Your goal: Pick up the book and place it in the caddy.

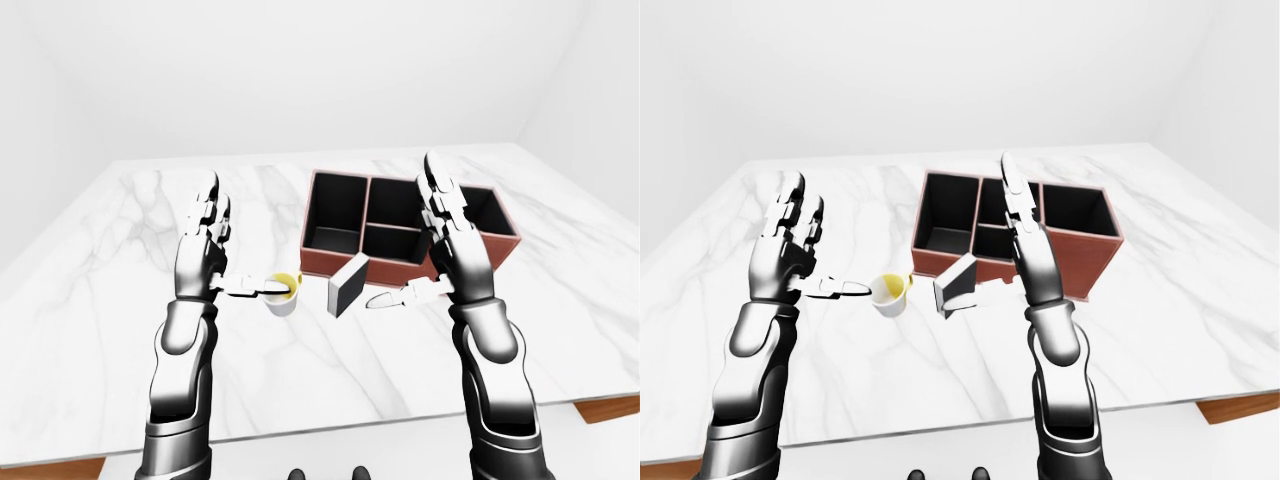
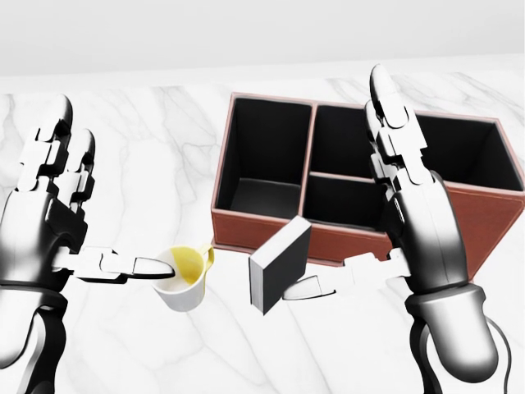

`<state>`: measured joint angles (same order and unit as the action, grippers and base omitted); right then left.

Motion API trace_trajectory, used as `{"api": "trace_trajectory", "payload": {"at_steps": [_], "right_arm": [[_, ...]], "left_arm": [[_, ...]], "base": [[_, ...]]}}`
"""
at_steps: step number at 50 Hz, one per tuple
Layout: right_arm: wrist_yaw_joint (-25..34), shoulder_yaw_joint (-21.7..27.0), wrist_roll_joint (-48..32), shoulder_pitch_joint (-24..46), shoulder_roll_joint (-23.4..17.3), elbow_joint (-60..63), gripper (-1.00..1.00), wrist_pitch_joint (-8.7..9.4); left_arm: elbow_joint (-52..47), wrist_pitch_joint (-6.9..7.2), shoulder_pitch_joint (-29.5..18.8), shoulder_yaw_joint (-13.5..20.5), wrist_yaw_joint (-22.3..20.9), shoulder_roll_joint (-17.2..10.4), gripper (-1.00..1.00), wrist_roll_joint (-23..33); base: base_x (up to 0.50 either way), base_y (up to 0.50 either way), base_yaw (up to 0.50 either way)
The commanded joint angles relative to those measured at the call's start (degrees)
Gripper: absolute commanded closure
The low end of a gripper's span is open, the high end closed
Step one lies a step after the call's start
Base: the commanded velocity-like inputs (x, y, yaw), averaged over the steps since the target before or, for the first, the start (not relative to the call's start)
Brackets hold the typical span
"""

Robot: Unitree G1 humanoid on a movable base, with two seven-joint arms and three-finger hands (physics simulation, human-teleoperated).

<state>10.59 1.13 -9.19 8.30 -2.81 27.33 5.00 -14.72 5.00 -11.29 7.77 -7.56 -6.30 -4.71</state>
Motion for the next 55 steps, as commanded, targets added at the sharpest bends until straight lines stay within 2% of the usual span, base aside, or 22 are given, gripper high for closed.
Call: {"api": "trace_trajectory", "payload": {"at_steps": [1,55], "right_arm": [[0.13,0.11,0.06,-0.1,-0.03,-0.09,-1.0,0.0],[0.35,-0.01,-0.1,-0.95,0.03,-1.13,-1.0,0.0]], "left_arm": [[0.09,0.0,-0.02,-0.06,0.06,0.05,-1.0,0.09],[0.52,0.0,0.08,0.06,-0.01,0.03,-1.0,0.08]], "base": [[0.06,0.0,0.0],[0.06,0.0,0.0]]}}
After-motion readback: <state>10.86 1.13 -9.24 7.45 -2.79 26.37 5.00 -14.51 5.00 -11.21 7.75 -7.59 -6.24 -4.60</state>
